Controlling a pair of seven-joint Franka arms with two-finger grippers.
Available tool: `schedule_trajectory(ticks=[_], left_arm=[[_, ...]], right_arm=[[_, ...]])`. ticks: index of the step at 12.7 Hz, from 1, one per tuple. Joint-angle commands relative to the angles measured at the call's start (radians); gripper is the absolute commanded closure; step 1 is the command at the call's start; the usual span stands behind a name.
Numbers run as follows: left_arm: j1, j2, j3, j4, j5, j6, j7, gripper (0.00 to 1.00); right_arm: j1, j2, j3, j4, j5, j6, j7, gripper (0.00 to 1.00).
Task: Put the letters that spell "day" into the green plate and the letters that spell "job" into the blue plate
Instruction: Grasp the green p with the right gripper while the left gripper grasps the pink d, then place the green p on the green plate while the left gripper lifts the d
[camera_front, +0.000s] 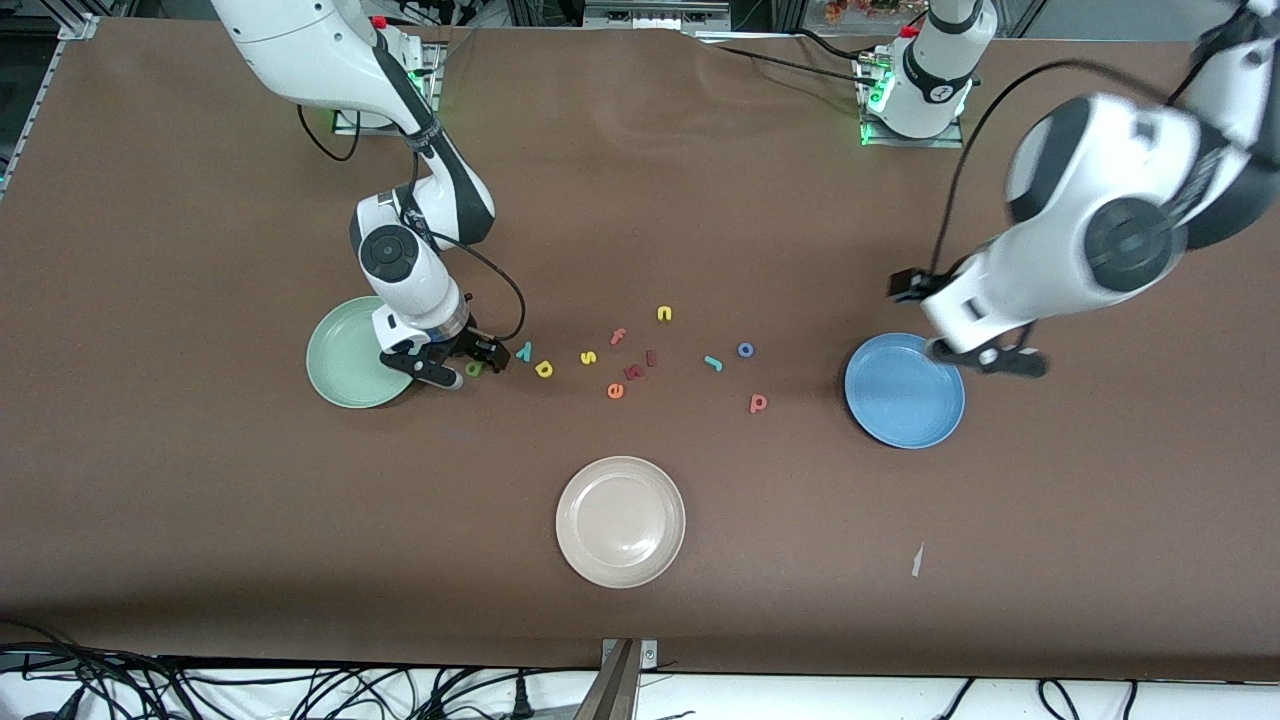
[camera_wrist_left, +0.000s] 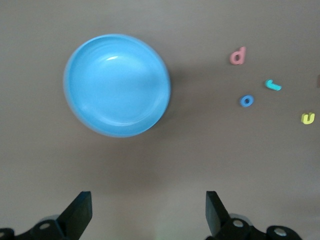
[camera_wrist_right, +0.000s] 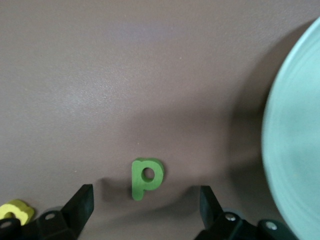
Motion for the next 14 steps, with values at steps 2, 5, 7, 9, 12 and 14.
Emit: schedule_trajectory(ticks=[2, 5, 7, 9, 12, 14], left_arm=[[-0.101, 0.192, 0.003, 0.146, -0.019, 0.122, 0.003, 0.00], [-0.188, 0.281, 0.003, 0.149, -0.019, 0.304, -0.056, 0.00], [-0.204, 0.345, 0.002, 0.148, -0.018, 0.458, -0.139, 0.00], [-0.224, 0.384, 0.003, 0.137, -0.010, 0.532, -0.156, 0.00], [-0.195, 0.431, 0.006, 0.122, -0.003, 0.564, -0.144, 0.00], [-0.209, 0.444, 0.006, 0.106, -0.003, 0.587, -0.149, 0.00]], right_arm=[[0.021, 0.027, -0.007, 0.012, -0.005, 0.022, -0.008, 0.28], [0.021, 0.031, -0.022, 0.012, -0.005, 0.022, -0.041, 0.55], [0.021, 0.031, -0.036, 0.012, -0.005, 0.021, -0.077, 0.67], [0.021, 0.031, -0.042, 0.012, -0.005, 0.021, -0.086, 0.71], [0.021, 0.031, -0.049, 0.012, -0.005, 0.021, -0.097, 0.83], [0.021, 0.022, -0.049, 0.012, -0.009, 0.013, -0.100, 0.87]])
